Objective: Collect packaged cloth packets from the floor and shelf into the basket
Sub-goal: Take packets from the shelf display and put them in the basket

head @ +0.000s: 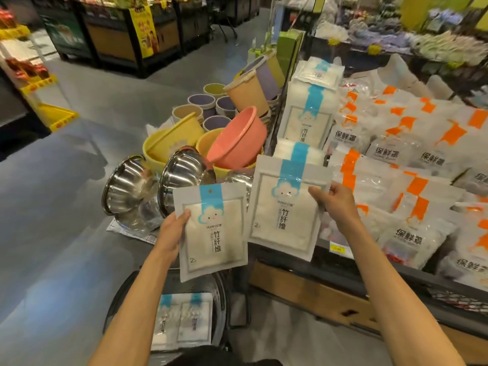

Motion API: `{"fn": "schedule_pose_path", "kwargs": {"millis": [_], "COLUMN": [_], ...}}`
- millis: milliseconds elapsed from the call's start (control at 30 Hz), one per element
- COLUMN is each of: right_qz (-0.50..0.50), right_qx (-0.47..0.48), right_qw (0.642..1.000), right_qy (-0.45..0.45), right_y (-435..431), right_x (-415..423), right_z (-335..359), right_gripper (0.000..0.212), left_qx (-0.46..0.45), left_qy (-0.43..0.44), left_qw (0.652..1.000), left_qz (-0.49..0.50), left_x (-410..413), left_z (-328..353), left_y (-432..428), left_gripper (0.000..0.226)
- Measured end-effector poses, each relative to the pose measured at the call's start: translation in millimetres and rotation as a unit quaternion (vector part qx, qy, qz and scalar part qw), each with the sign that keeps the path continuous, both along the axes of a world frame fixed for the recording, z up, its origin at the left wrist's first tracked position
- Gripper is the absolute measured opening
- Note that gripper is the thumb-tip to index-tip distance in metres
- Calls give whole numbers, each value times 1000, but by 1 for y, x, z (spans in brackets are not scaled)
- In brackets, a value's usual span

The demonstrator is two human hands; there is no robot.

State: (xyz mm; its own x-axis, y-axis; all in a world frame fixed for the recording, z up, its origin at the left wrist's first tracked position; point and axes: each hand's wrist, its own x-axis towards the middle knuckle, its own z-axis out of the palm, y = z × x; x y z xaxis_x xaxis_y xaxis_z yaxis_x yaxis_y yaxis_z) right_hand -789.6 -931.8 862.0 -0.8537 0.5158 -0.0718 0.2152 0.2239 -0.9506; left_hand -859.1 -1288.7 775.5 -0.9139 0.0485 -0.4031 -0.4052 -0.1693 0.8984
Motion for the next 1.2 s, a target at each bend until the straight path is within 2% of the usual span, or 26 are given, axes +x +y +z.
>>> {"fn": "schedule_pose_path", "kwargs": {"millis": [167, 267, 533, 800, 1033, 1133, 1200], "right_qz": [-53, -77, -81, -118, -137, -149, -167], "right_qx": [31, 19, 22, -44, -53, -56, -67], "right_qw": [997, 995, 996, 992, 987, 984, 979], "right_qy": [46, 64, -2, -22, -64, -86, -92], "right_y": [12, 18, 23, 23, 30, 36, 36], "right_x": [-34, -48, -59, -62, -70, -74, -75], "right_z": [7, 1, -50, -95, -131, -153, -160], "right_gripper": [22, 29, 30, 35, 24, 11, 17], "left_qx": [1, 13, 28, 43, 45, 42, 40], "left_qy": [5, 2, -4, -15, -19, -21, -22], "left_qw": [1000, 1000, 999, 998, 998, 998, 998], "left_qz": [13, 19, 24, 34, 37, 46, 47], "left_x": [-23, -30, -42, -58, -68, -72, -74], "left_z": [4, 4, 4, 5, 10, 11, 12], "left_y": [0, 2, 8, 20, 36, 39, 42], "left_gripper": [15, 14, 12, 13, 12, 13, 13]}}
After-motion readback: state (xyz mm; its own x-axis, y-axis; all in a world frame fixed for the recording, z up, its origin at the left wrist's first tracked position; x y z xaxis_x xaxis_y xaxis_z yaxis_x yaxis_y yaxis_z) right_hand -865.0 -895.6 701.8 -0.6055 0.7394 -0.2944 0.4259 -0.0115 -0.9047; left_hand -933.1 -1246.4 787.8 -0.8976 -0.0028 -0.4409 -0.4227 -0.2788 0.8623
